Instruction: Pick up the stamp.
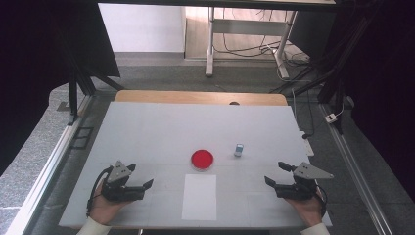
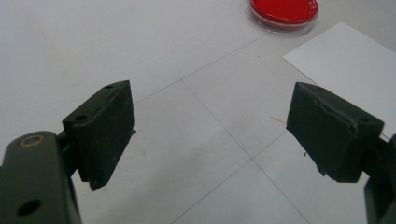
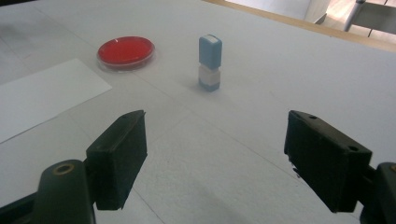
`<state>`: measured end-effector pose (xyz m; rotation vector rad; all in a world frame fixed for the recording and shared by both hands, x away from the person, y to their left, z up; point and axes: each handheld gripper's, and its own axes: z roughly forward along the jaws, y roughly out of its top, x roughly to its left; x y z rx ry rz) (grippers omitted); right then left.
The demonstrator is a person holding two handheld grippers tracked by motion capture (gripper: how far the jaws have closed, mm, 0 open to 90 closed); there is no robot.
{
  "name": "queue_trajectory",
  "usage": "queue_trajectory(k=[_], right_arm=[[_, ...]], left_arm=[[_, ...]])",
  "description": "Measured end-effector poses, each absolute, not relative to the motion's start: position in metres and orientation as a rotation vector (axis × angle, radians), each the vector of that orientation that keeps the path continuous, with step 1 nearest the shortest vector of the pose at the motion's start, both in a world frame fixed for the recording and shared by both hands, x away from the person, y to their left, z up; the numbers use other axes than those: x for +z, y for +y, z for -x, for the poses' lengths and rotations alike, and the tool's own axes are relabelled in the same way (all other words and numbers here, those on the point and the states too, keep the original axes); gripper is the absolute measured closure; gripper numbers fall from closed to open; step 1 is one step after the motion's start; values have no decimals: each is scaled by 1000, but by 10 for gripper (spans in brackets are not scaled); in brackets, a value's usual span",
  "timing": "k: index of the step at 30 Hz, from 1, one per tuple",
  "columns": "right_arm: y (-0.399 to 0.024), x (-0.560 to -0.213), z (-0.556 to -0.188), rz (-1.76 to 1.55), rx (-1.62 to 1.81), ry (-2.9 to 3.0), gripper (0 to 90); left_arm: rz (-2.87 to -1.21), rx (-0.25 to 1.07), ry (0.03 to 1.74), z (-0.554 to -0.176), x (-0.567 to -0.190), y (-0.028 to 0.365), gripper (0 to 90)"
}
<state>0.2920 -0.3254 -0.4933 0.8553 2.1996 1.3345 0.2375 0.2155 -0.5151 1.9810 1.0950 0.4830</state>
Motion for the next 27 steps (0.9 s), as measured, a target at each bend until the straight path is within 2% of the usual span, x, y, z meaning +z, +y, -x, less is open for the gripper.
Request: queue_trajectory(k=[27], right_arm=[[-327,-498,-291,-880,1291,2177,223]], left_arm=[[-1996,501,1036,-238,-508,211,158]])
